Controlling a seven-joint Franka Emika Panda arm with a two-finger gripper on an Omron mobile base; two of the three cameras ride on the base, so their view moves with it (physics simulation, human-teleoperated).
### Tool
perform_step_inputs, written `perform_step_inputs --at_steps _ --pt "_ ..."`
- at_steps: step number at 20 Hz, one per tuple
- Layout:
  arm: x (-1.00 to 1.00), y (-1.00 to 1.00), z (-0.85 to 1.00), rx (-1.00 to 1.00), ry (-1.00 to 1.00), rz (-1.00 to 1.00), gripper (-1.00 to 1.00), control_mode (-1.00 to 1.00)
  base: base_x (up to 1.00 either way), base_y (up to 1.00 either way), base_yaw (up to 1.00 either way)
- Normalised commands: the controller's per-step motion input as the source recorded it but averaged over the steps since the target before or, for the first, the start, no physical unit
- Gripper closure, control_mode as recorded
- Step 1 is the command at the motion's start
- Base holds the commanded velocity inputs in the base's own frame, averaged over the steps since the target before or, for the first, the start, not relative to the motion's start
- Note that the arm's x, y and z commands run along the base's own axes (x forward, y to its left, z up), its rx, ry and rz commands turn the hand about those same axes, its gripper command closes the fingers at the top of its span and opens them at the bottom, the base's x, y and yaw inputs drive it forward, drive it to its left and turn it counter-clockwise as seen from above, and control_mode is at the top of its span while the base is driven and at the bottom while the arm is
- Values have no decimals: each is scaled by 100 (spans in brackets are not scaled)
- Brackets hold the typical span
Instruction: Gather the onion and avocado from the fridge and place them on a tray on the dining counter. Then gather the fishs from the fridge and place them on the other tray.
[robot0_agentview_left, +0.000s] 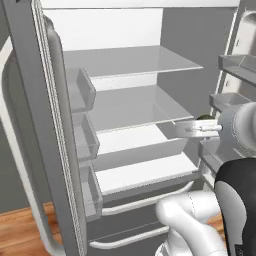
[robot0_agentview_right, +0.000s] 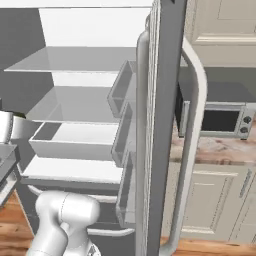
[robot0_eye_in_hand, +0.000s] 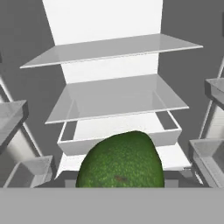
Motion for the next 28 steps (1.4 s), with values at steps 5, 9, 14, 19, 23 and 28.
perform_step_inputs --at_steps 5,9,14,19,23,28 --pt "0 0 0 0 0 0 100 100 -95 1 -12" --pt "0 0 0 0 0 0 100 100 -93 16 -17" --pt "0 0 0 0 0 0 100 100 -76 43 -24" --pt "0 0 0 0 0 0 100 100 -89 37 -26" --pt "0 0 0 0 0 0 100 100 -100 15 -26" --pt "0 0 0 0 0 0 100 100 -100 6 -26"
